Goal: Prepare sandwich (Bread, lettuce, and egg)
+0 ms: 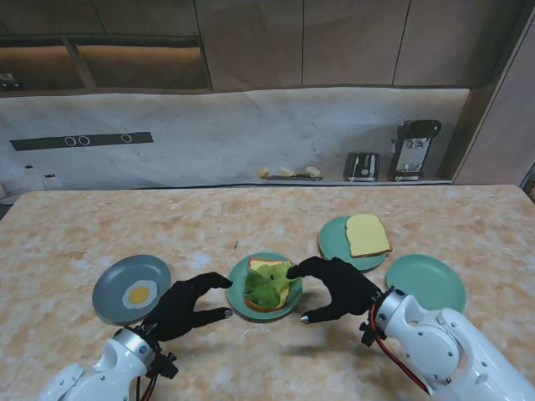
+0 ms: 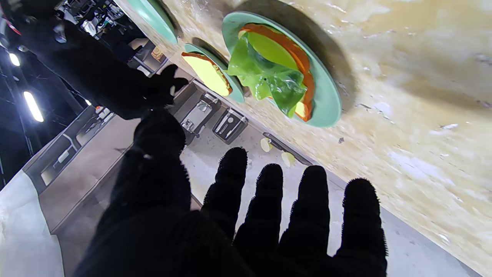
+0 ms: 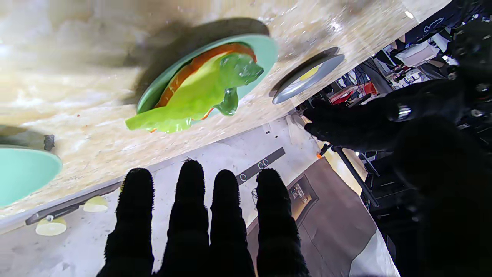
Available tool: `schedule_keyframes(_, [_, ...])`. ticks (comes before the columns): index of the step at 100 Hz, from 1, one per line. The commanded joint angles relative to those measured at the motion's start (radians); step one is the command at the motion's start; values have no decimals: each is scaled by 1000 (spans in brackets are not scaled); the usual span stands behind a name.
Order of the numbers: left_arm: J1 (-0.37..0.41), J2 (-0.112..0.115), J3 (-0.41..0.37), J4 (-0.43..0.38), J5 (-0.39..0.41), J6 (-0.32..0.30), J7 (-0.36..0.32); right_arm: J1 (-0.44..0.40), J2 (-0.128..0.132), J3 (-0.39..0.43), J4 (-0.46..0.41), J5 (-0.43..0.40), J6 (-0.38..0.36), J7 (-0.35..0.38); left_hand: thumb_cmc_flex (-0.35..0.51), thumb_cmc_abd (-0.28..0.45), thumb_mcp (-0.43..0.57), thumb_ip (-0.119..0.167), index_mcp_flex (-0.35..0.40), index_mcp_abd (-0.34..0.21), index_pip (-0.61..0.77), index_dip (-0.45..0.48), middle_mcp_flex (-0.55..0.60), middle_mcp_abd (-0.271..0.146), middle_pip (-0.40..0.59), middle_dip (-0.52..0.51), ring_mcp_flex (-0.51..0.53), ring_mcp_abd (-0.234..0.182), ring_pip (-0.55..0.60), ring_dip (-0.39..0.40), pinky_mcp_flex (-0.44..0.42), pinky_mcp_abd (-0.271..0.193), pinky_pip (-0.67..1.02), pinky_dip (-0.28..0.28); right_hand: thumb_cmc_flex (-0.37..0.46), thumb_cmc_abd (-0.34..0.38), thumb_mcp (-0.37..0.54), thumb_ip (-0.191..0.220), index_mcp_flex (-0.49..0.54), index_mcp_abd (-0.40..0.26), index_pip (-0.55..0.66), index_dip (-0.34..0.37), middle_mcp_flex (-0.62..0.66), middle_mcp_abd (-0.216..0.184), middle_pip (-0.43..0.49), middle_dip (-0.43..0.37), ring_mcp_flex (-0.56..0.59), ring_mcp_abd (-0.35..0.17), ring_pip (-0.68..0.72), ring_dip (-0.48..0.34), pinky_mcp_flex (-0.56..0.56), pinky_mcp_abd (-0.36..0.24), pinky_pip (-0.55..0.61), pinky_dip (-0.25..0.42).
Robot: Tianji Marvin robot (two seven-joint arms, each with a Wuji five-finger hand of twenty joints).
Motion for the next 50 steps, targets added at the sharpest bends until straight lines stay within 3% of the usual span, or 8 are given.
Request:
schedule_keyframes(1, [2,-2,-4,-3,7,10,-8,-34,5,2,-11,-2,-15,18,5,32,-9,-21,-1,-20,3,10,-11,-10,-1,2,-15,-8,6,11,-6,1,13,18,-39,-23,9,9,18,10,-16,-13,21,8,-10,-782,11,4,-14,-20,-15,-5,-21,-16])
schedule_keyframes(13, [0,-2,-11,-3,23,26,-5,-76,12,24,-37,23,-31,57,6,24,-9,-21,-5,-21,2,10,-12,-8,-2,2,-13,-5,7,11,-5,3,14,19,-43,-16,6,1,14,11,-40,-21,10,3,-19,-783,11,2,-18,-19,12,-32,-44,-28])
schedule_keyframes(39, [5,0,-47,-7,88,60,-2,-139,8,48,-64,-9,-37,21,-13,14,-12,-21,-20,-19,-6,6,-12,-9,-4,1,-12,-5,5,10,-5,6,14,18,-39,-16,7,-6,10,17,-53,-25,-1,18,-39,-791,-2,9,-54,-41,12,-62,-144,-96])
schedule_keyframes(50, [12,3,-73,-17,119,70,-15,-153,5,57,-70,-13,-37,8,33,-6,5,-17,-21,-20,-6,6,-7,-11,-4,2,-4,-5,6,11,2,7,17,20,-37,-17,6,-8,18,32,-53,-25,-2,19,-45,-793,-11,10,-72,-59,0,-94,-195,-139])
